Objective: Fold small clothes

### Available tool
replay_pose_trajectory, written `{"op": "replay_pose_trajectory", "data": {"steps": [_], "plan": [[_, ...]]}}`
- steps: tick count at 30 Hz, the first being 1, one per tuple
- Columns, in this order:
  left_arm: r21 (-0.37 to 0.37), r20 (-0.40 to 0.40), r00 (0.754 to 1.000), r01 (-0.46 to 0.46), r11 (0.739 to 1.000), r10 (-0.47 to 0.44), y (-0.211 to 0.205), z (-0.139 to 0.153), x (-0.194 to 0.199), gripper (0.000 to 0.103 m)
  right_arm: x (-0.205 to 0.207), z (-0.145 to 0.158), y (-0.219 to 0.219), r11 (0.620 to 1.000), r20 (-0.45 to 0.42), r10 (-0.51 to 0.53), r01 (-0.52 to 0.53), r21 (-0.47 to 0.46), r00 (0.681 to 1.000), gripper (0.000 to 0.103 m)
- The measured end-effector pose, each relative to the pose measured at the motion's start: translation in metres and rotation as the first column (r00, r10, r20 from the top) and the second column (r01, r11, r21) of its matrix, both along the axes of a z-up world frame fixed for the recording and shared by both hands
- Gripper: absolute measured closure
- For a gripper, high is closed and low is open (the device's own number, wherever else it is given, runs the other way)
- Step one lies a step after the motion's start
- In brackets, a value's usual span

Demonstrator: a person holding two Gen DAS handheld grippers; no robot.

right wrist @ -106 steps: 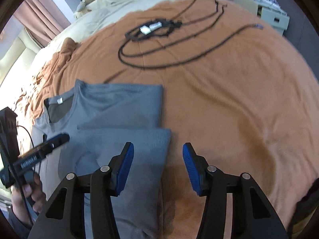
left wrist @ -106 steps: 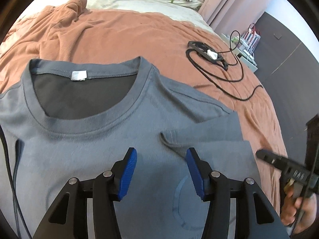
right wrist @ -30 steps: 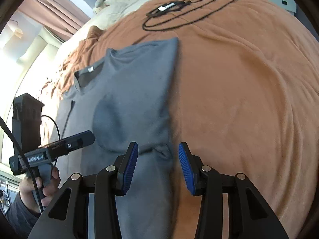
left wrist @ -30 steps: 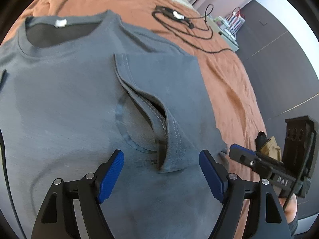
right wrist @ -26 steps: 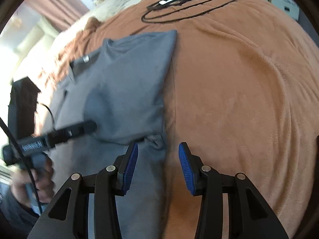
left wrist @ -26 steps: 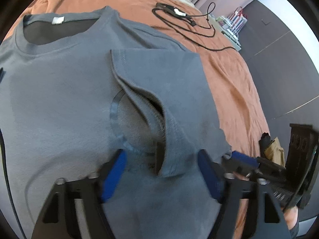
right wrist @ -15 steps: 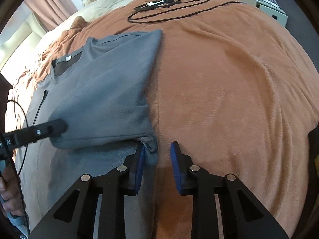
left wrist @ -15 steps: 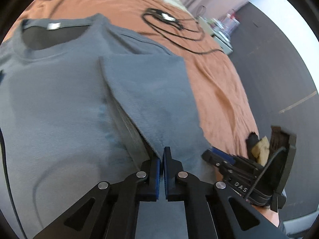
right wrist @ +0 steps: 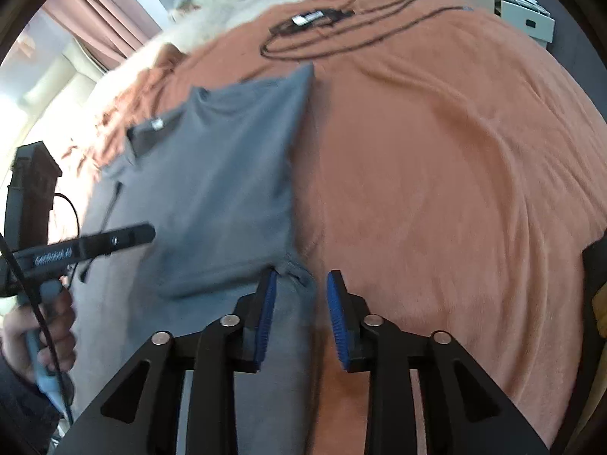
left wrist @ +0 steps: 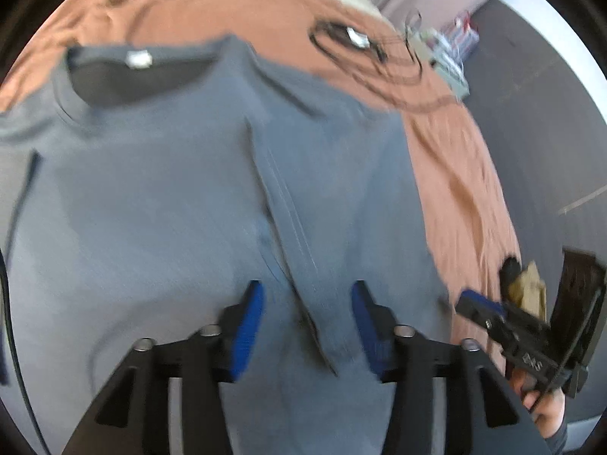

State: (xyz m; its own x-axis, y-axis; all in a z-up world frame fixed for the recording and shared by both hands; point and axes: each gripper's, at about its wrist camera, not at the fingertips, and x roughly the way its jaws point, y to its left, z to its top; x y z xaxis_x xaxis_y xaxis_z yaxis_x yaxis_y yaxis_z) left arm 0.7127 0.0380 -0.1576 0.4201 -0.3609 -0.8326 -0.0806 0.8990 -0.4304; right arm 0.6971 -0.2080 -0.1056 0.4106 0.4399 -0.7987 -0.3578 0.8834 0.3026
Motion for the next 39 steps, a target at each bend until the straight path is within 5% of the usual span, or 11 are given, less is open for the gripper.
{"op": "replay_pose_trajectory", "data": {"steps": [12, 26, 27, 28, 30, 39], "plan": [[0.083, 0.069, 0.993, -0.096, 0.992, 0.091, 0.033, -0.001, 0.045, 0.049, 0.048, -0.002, 0.009, 0.999, -0.014, -0.041, 0.041, 0.033, 0.999, 0.069], [0.210, 0.119, 0.991, 0.031, 0.977, -0.057, 0.013, -0.033, 0.099, 0.049, 0.109, -0.005, 0.024, 0.997, 0.005, -0.077, 0.077, -0.016, 0.997, 0.069], [0.226, 0.139, 0.987, 0.049, 0.973, -0.082, 0.011, -0.031, 0.099, 0.057, 0.114, -0.005, 0.026, 0.997, 0.006, -0.079, 0.079, -0.014, 0.997, 0.069], [0.236, 0.143, 0.985, 0.064, 0.970, -0.100, 0.010, -0.031, 0.099, 0.080, 0.120, -0.004, 0.028, 0.997, 0.012, -0.081, 0.081, -0.006, 0.997, 0.069], [0.259, 0.129, 0.984, 0.085, 0.962, -0.121, 0.011, -0.030, 0.100, 0.101, 0.129, -0.001, 0.030, 0.997, 0.025, -0.082, 0.082, 0.002, 0.996, 0.069], [0.190, 0.176, 0.979, 0.065, 0.980, -0.099, 0.036, -0.010, 0.092, 0.101, 0.156, 0.007, 0.037, 0.991, 0.052, -0.103, 0.098, 0.096, 0.993, 0.069]]}}
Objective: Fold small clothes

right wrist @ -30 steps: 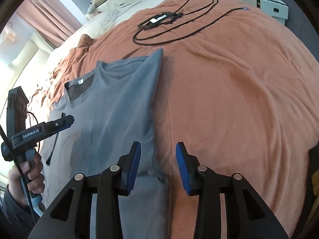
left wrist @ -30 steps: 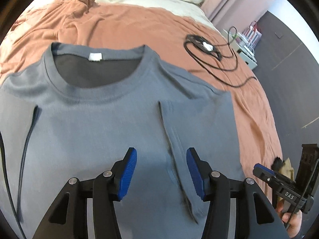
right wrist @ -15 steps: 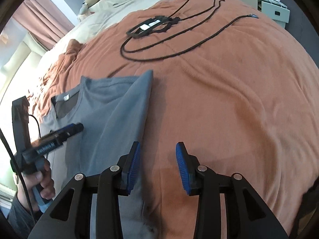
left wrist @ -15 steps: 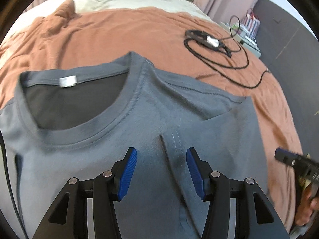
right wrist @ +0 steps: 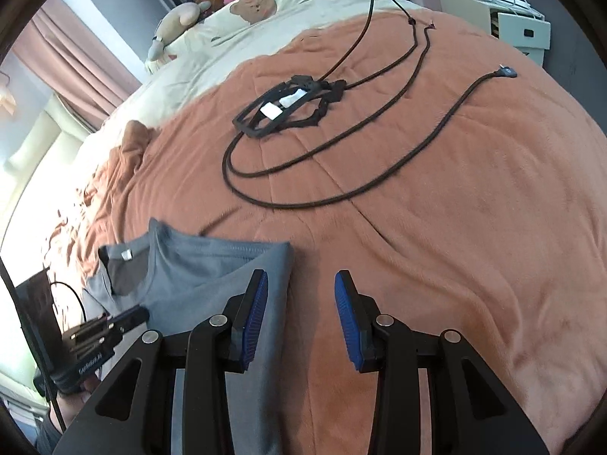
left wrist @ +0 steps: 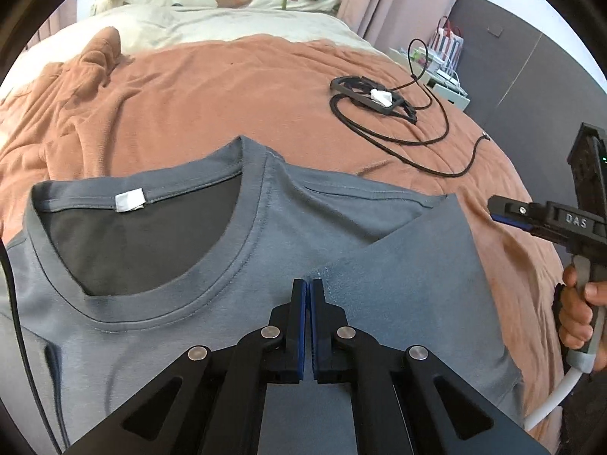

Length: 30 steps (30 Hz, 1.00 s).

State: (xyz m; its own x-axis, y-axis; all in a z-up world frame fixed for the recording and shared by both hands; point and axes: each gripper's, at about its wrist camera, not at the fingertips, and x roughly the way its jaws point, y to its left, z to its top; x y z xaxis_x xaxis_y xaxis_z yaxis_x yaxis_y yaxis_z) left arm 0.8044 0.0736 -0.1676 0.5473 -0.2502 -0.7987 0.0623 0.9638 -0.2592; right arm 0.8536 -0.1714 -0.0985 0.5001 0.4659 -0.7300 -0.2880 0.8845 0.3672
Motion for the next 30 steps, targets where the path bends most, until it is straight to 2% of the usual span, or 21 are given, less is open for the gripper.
{"op": "replay_pose_trajectory", "data": {"steps": [4, 11, 14, 19, 23, 30], "plan": [[0.024, 0.011, 1.000, 0.014, 1.000, -0.014, -0.003, 0.005, -0.002, 0.101, 0.006, -0.011, 0.007, 1.000, -0.018, 0.015, -0.015, 0.003, 1.000, 0.069], [0.049, -0.022, 1.000, -0.003, 0.999, 0.004, 0.003, -0.003, -0.002, 0.101, 0.014, -0.014, 0.027, 0.999, -0.001, 0.044, -0.044, -0.029, 0.999, 0.069], [0.100, -0.029, 1.000, -0.005, 0.995, 0.008, -0.002, -0.007, -0.002, 0.101, 0.017, -0.017, 0.036, 0.997, -0.009, 0.060, -0.060, -0.039, 0.998, 0.069], [0.146, -0.059, 0.998, -0.026, 0.989, 0.035, -0.001, -0.015, -0.001, 0.101, 0.023, -0.025, 0.059, 0.980, -0.005, 0.083, -0.082, -0.180, 0.997, 0.069], [0.163, -0.086, 0.995, -0.036, 0.986, 0.051, 0.001, -0.021, -0.002, 0.101, 0.026, -0.027, 0.069, 0.966, 0.021, 0.066, -0.059, -0.251, 0.998, 0.069], [0.132, -0.080, 0.996, -0.029, 0.991, 0.040, 0.001, -0.019, -0.004, 0.101, 0.027, -0.019, 0.067, 0.960, 0.064, 0.000, 0.018, -0.281, 0.998, 0.069]]}}
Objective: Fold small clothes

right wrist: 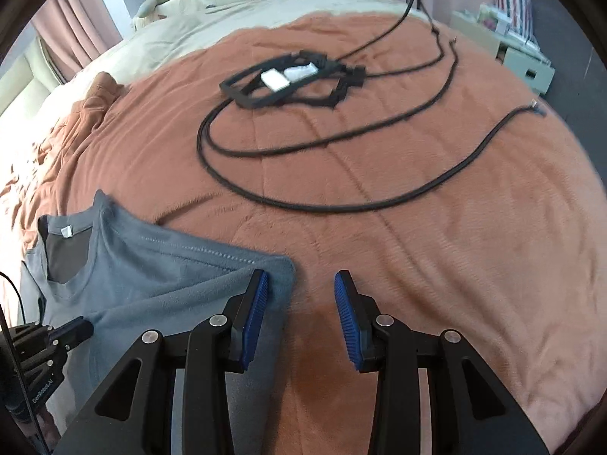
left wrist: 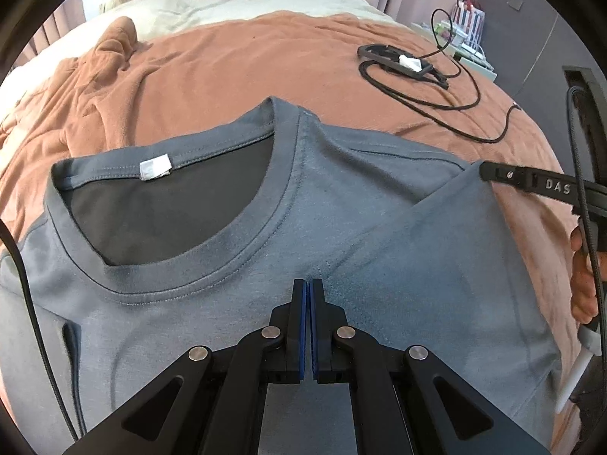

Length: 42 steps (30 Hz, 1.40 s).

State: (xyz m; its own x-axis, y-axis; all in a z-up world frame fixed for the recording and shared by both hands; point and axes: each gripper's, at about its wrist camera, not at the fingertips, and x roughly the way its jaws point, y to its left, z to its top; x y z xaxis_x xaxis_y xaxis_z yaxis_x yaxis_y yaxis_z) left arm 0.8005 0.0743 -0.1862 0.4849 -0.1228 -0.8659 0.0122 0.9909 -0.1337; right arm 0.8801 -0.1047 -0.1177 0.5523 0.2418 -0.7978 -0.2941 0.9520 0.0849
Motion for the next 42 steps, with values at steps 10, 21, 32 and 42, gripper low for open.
{"op": "replay_pose_trajectory", "data": {"steps": [10, 21, 32, 42], "plan": [[-0.024, -0.003, 1.000, 0.005, 1.000, -0.005, 0.001, 0.003, -0.001, 0.101, -0.038, 0.020, 0.001, 0.981, 0.005, 0.139, -0.138, 0.135, 0.990, 0.069], [-0.034, -0.008, 1.000, 0.010, 0.999, -0.011, 0.000, -0.003, -0.001, 0.101, -0.025, -0.021, 0.015, 0.989, -0.038, 0.146, -0.145, 0.023, 0.989, 0.095], [-0.085, -0.018, 1.000, -0.011, 0.996, 0.010, 0.008, 0.002, -0.004, 0.100, -0.068, -0.001, 0.011, 0.978, -0.014, 0.207, -0.207, -0.004, 0.978, 0.101], [-0.102, 0.000, 1.000, -0.026, 0.994, 0.026, 0.017, 0.006, -0.021, 0.067, -0.098, -0.024, 0.003, 0.975, -0.059, 0.207, -0.211, -0.063, 0.976, 0.101]]}}
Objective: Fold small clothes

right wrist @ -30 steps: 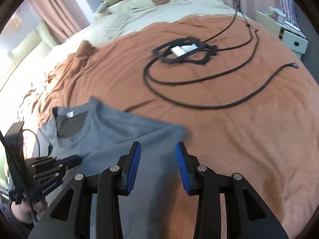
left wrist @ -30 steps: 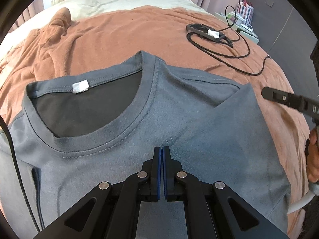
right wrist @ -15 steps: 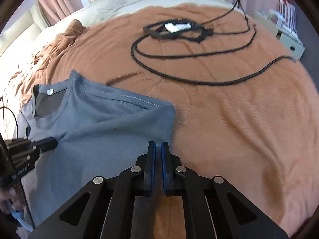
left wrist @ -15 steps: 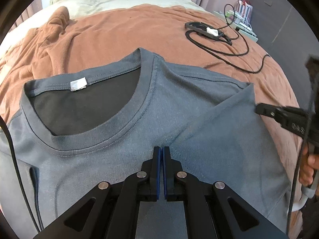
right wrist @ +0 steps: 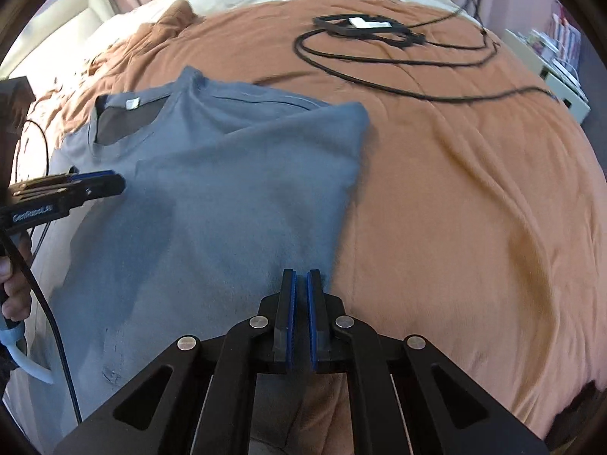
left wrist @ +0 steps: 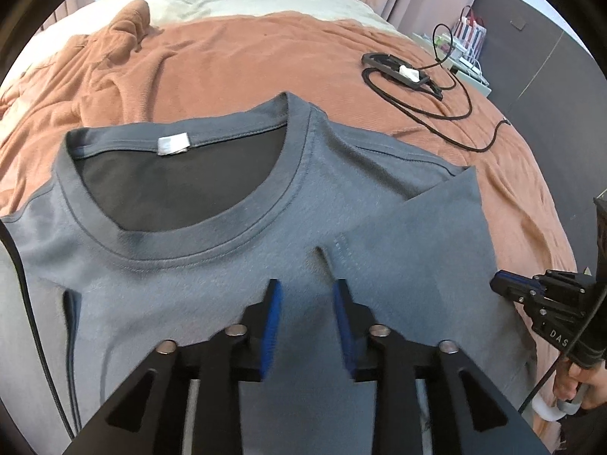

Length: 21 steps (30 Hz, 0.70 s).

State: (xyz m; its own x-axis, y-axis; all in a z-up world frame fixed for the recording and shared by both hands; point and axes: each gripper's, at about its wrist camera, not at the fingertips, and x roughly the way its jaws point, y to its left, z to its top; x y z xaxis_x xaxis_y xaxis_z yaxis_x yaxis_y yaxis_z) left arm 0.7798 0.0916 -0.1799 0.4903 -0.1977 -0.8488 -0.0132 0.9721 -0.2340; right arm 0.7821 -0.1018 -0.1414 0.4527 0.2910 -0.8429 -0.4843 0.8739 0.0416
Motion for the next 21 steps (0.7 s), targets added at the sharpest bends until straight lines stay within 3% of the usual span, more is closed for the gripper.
{"op": "replay_pose_trajectory", "data": {"steps": [7, 12, 16, 21], "plan": [[-0.018, 0.036, 0.999, 0.000, 1.000, 0.001, 0.001, 0.009, -0.021, 0.064, -0.030, 0.008, -0.009, 1.000, 0.020, -0.005, 0.005, 0.005, 1.000, 0.101], [-0.028, 0.042, 0.999, -0.006, 1.000, 0.008, 0.000, 0.019, -0.044, 0.062, -0.058, 0.015, -0.014, 0.998, 0.040, -0.009, 0.011, -0.058, 0.999, 0.101], [-0.024, 0.043, 0.999, -0.017, 1.000, 0.018, -0.002, 0.027, -0.073, 0.056, -0.077, 0.017, -0.022, 0.994, 0.025, -0.040, 0.042, -0.098, 0.999, 0.101], [-0.011, 0.050, 0.998, -0.028, 1.000, 0.028, -0.003, 0.042, -0.118, 0.049, -0.113, 0.043, -0.033, 0.994, 0.054, -0.049, 0.054, -0.094, 0.997, 0.100]]}}
